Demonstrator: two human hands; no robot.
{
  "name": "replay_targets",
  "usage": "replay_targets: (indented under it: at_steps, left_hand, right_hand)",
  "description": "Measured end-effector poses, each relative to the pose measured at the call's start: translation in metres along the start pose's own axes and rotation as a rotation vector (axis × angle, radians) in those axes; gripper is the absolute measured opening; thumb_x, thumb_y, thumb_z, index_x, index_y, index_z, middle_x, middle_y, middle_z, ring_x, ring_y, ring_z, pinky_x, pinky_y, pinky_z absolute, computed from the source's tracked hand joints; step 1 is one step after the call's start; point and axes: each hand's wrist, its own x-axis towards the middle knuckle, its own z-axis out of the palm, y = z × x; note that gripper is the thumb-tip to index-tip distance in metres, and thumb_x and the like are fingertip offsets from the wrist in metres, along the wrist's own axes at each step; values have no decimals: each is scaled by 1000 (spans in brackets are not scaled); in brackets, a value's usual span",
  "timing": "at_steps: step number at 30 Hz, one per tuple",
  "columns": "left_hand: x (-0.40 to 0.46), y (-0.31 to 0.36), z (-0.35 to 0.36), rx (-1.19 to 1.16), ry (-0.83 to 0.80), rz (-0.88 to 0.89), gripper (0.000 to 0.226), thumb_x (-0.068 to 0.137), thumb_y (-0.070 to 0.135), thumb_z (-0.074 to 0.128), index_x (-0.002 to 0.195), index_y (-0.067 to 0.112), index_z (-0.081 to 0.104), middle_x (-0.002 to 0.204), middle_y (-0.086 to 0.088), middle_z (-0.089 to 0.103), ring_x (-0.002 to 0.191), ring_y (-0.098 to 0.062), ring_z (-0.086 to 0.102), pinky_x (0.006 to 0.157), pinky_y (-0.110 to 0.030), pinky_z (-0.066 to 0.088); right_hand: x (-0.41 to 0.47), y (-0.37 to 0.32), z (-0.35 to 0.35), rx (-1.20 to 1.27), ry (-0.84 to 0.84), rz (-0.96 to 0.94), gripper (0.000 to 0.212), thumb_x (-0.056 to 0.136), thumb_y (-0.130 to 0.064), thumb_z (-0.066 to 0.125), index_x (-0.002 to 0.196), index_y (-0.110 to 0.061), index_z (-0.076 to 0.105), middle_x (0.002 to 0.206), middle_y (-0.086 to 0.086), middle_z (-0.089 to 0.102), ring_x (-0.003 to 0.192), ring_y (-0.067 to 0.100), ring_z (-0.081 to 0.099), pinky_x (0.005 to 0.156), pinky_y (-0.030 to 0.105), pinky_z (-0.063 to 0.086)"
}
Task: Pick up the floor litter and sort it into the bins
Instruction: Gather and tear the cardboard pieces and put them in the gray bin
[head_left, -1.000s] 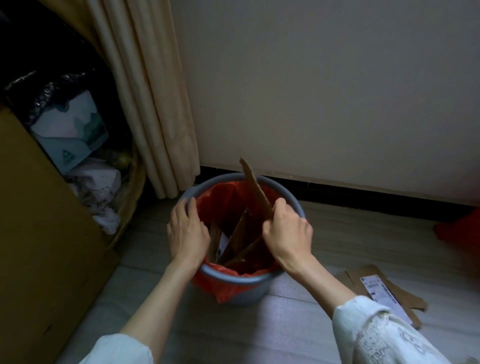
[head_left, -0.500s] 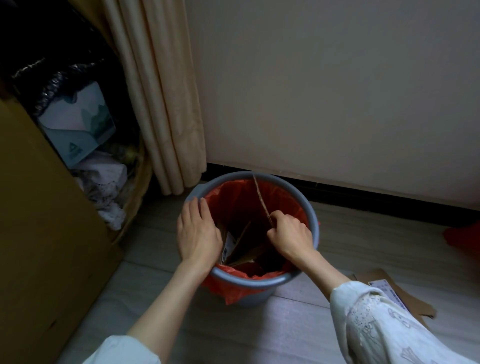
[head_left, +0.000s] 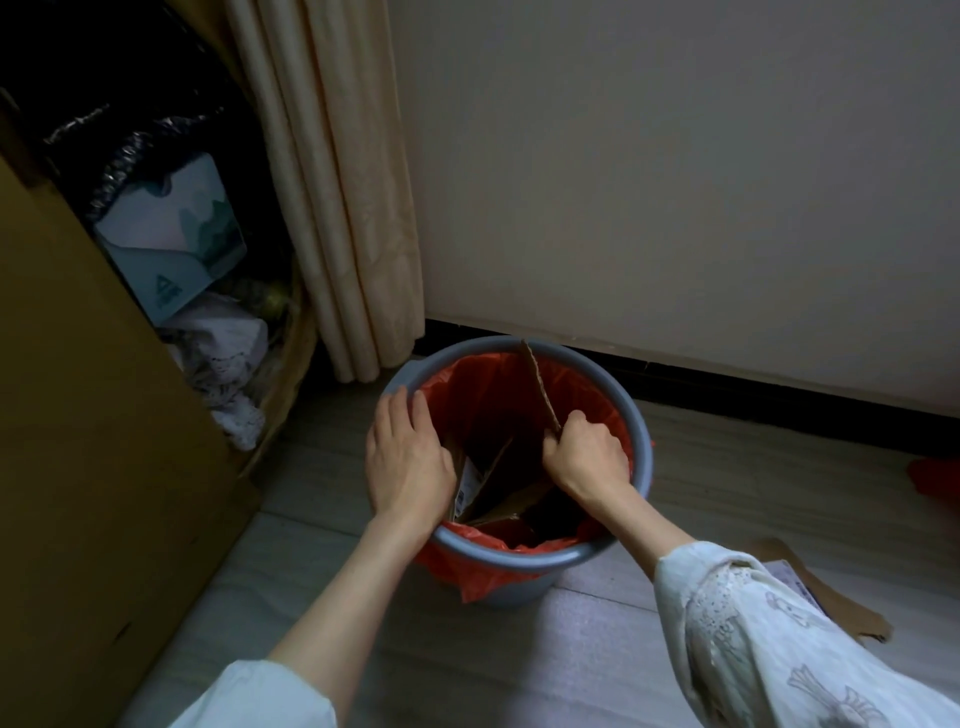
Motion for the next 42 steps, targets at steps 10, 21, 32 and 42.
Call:
replay_targets:
  at_steps: [10,21,32,42]
  left_hand:
    - [3,-2,2,-19,13,-15,61,89,19,52,144,12,25,151,-11,24,142,-24,16,114,-38,26]
    - [2,-3,1,-65,13,-18,61,88,18,52,144,13,26,150,-10,26,141,-24,18,113,-41,27]
    - [1,-2,-1,-320,101,-83,57,94,11,42,146,10,19,148,-12,31,139,-24,27,111,-42,32]
    - [-3,-2,3,-572,153,-169,42,99,14,30,142,13,31,142,-9,38,129,-18,38,94,-18,27]
  right_hand:
    - [-8,1,-28,-45,278,-148,22,91,-23,44,106,-9,51,105,16,64,98,38,60,79,43,46]
    - [10,5,-63,109,86,-319,33,81,-7,49,106,-25,64,105,9,69,104,32,59,83,35,45]
    - [31,-14,-71,-107,-149,-413,14,83,-8,51,81,-21,55,92,9,64,92,30,56,72,35,42]
    - [16,-22,5,-413,-249,-498,35,94,-9,39,121,-16,59,121,16,60,113,35,57,89,38,45]
